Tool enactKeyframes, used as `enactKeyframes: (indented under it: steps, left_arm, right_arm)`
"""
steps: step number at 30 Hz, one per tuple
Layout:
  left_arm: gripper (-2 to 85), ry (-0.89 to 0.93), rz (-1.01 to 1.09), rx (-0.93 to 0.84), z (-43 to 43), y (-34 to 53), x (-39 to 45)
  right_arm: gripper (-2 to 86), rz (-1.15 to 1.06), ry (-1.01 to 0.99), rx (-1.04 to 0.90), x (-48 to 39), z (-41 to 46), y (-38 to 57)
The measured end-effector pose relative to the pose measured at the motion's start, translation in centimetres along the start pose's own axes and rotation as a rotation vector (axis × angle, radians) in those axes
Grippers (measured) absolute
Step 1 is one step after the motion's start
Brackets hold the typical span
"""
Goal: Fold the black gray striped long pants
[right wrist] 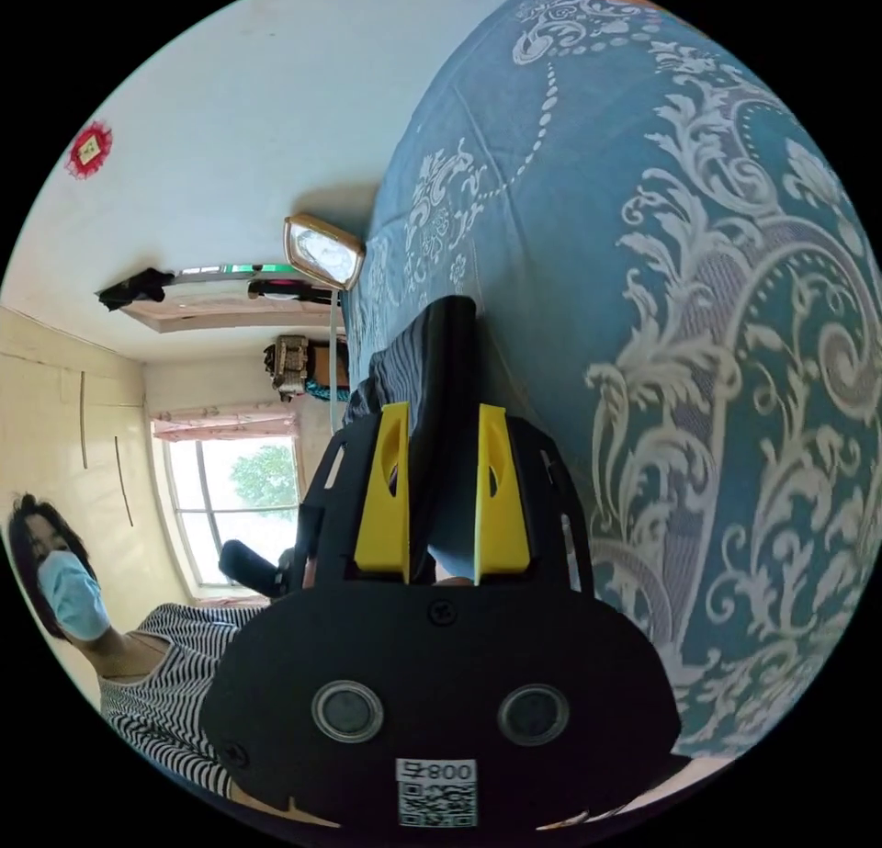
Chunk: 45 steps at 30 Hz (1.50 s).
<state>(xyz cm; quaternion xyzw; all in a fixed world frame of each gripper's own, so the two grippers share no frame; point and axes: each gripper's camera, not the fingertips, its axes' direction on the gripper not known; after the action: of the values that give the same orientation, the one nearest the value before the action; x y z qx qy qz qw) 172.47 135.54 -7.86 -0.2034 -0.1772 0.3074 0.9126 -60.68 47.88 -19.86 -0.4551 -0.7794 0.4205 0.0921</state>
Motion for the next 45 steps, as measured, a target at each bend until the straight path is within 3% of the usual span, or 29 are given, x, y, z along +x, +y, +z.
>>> enactKeyframes:
  steps: [12, 23, 30, 35, 45]
  left_arm:
    - [5.3, 0.051, 0.015, 0.015, 4.7, 2.2, -4.1]
    - [2.3, 0.132, 0.197, 0.057, 11.6, 3.7, -3.0]
    - [1.6, 0.249, 0.205, 0.064, 19.4, 6.7, -4.5]
    - [1.7, 0.322, 0.045, 0.182, 23.2, 12.0, -11.2]
    - [2.3, 0.383, -0.156, 0.425, 29.4, 23.2, -22.9]
  right_arm:
    - [7.9, 0.057, -0.168, -0.048, 0.0, 4.3, -4.1]
    - [6.7, -0.021, -0.207, 0.081, -5.0, -2.0, 0.4]
    - [6.7, 0.106, -0.152, 0.178, -5.7, -4.8, 5.1]
    - [6.9, 0.080, -0.158, 0.199, -11.0, -2.9, 4.3]
    - [7.3, -0.116, -0.104, 0.142, -29.9, 6.1, -0.5]
